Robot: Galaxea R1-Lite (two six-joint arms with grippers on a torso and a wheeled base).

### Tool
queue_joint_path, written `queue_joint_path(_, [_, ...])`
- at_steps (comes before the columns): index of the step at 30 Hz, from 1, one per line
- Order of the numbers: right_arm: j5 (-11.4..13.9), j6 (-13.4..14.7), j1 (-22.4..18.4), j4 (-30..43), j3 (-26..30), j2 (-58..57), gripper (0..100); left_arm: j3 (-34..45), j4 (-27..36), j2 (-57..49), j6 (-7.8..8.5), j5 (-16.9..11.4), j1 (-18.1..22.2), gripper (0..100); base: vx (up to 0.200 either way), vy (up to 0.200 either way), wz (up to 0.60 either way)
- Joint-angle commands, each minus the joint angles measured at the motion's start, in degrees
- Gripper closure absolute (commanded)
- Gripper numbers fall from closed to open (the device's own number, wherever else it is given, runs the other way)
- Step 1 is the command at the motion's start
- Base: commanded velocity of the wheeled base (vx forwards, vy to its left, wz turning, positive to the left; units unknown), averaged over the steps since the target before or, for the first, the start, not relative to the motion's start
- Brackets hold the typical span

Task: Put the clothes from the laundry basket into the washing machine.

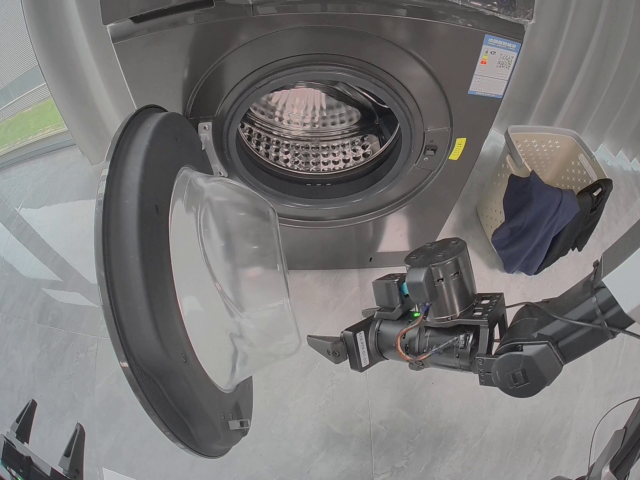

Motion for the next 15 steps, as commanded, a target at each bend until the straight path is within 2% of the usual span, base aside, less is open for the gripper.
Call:
queue_joint_path(1, [-0.1, 0.0, -0.8, 0.0, -0.9, 0.2, 0, 1.0, 0.1, -0.9, 0.07, 0.0, 0.0, 0, 0.000, 0.000, 0.00])
queue_joint_path(5, [-1.1, 0.0, -2.6, 0.0, -2.8, 1.0, 0, 1.0, 0.0, -0.9, 0.07, 0.0, 0.0, 0, 0.000, 0.000, 0.00])
queue_joint_path(6, [-2.3, -0.1, -3.3, 0.0, -4.9, 2.7, 0, 0.9, 0.0, -0.9, 0.07, 0.0, 0.1, 0, -0.200, 0.000, 0.00])
queue_joint_path(8, [-2.4, -0.2, -3.4, 0.0, -6.9, 4.3, 0, 1.0, 0.0, -0.9, 0.07, 0.0, 0.0, 0, -0.200, 0.000, 0.00])
queue_joint_path(15, [-2.4, -0.2, -2.4, 0.1, -11.7, 8.7, 0, 1.0, 0.0, -0.9, -0.02, 0.0, 0.0, 0, 0.000, 0.000, 0.00])
